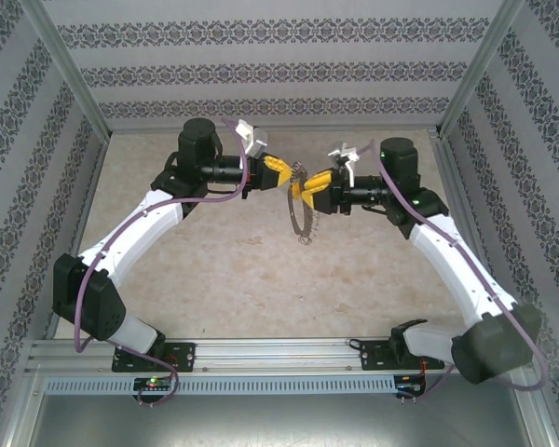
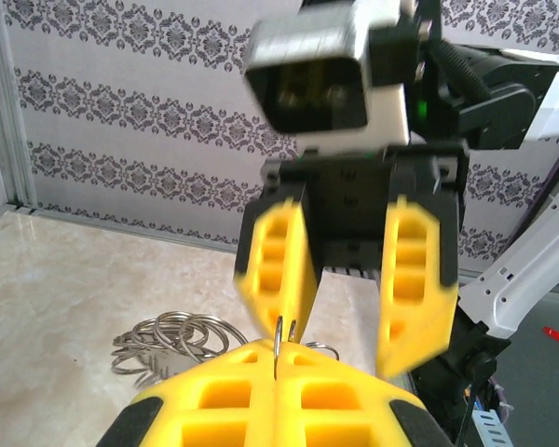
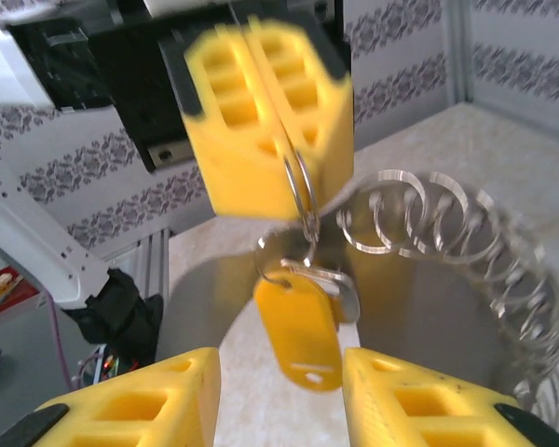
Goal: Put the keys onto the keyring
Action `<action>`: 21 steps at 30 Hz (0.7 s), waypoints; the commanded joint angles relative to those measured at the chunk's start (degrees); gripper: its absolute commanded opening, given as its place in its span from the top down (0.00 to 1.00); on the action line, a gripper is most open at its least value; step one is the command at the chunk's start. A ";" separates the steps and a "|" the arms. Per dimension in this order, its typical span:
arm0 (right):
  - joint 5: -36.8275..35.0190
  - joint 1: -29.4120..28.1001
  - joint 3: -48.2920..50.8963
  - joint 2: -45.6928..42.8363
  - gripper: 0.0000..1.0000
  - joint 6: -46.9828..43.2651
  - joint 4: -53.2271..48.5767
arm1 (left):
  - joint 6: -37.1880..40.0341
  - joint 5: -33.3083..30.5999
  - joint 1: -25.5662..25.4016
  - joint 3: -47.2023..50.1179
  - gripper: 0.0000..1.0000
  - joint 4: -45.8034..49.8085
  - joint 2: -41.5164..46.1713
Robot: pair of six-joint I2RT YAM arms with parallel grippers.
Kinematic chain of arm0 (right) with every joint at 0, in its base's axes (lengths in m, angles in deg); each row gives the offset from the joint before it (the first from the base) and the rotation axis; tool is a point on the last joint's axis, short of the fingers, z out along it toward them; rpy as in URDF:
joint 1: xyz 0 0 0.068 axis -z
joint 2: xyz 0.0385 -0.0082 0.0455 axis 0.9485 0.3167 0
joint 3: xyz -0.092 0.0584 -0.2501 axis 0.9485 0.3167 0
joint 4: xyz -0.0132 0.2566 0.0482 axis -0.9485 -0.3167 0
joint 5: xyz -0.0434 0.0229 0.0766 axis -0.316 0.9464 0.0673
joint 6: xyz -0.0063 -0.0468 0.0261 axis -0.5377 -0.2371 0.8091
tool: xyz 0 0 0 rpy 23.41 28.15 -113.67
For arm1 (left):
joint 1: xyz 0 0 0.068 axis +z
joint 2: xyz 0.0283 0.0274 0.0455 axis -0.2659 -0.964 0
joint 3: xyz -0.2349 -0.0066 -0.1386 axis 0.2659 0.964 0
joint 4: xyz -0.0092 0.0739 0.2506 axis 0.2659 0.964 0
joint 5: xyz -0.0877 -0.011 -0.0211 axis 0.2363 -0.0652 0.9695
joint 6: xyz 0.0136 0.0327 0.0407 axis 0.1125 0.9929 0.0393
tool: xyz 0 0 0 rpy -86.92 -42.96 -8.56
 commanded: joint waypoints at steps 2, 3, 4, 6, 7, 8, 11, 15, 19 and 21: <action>0.17 0.33 -0.56 -1.80 0.63 3.19 5.77 | -0.67 1.14 -0.73 0.50 1.00 -4.16 2.26; 0.61 0.31 -1.21 -1.33 0.64 3.78 6.70 | -0.67 1.22 -0.71 0.50 1.00 -4.17 2.30; 1.04 0.29 -1.97 -0.71 0.65 4.26 7.41 | -0.67 1.31 -0.69 0.56 1.00 -4.16 2.24; 1.89 0.33 -3.50 0.70 0.65 4.62 7.93 | -0.67 1.65 -0.73 0.49 1.00 -4.16 2.23; 2.19 0.26 -4.28 1.48 0.65 4.80 8.11 | -0.71 1.68 -0.74 0.42 1.00 -4.14 2.29; 2.47 0.22 -4.77 2.07 0.65 4.90 8.41 | -0.76 1.76 -0.70 0.42 1.00 -4.13 2.27; 2.85 0.23 -6.23 3.77 0.65 5.63 9.27 | -0.76 1.92 -0.82 0.41 1.00 -4.16 2.18; 3.53 0.08 -7.46 5.51 0.65 6.88 10.94 | -0.76 1.85 -0.91 0.41 1.00 -4.16 2.15; 4.16 -0.49 -8.12 6.55 0.65 7.09 11.52 | -0.77 1.76 -1.04 0.24 1.00 -4.16 1.96; 4.17 -0.71 -8.11 6.76 0.65 7.05 11.55 | -0.76 1.76 -1.16 0.15 1.00 -4.21 1.93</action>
